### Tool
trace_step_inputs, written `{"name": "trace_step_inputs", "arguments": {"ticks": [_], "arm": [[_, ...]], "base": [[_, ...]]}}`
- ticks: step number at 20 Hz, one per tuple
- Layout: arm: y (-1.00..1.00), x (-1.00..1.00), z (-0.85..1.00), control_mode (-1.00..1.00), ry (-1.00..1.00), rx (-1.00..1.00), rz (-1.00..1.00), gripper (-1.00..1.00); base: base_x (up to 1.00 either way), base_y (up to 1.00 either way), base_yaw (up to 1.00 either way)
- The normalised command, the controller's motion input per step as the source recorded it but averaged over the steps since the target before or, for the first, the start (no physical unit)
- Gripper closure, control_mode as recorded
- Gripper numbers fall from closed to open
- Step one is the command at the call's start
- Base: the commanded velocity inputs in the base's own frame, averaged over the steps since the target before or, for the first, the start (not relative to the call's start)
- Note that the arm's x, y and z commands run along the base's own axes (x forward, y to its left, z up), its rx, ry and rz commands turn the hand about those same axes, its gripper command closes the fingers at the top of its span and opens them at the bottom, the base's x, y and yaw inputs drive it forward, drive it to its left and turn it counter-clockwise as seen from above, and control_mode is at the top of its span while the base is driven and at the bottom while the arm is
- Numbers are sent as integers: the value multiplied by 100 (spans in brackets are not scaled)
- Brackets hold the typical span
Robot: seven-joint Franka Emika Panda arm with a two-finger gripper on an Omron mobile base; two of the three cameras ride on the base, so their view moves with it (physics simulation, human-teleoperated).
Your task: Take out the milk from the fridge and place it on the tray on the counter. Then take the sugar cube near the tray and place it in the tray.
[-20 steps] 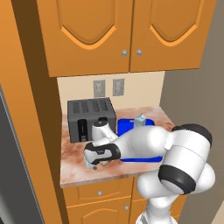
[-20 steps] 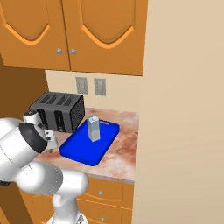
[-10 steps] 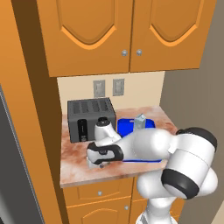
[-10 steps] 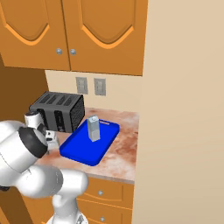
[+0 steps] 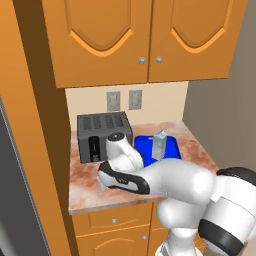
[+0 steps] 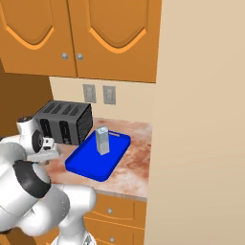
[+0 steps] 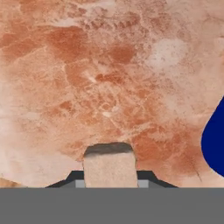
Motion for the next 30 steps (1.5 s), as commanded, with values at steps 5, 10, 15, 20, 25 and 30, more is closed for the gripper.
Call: {"name": "trace_step_inputs", "arguments": {"ticks": [5, 10, 15, 20, 25, 30], "arm": [[-32, -3, 47, -100, -1, -5, -14, 100], [-75, 0, 23, -100, -1, 0, -13, 100], [-72, 9, 17, -100, 0, 0, -15, 100], [-59, 32, 12, -100, 0, 0, -14, 100], [-22, 66, 0, -100, 7, 0, -3, 100], [-5, 55, -5, -100, 2, 2, 0, 100]], "base": [[0, 0, 0], [0, 0, 0], [0, 0, 0], [0, 0, 0], [0, 0, 0], [0, 0, 0]]}}
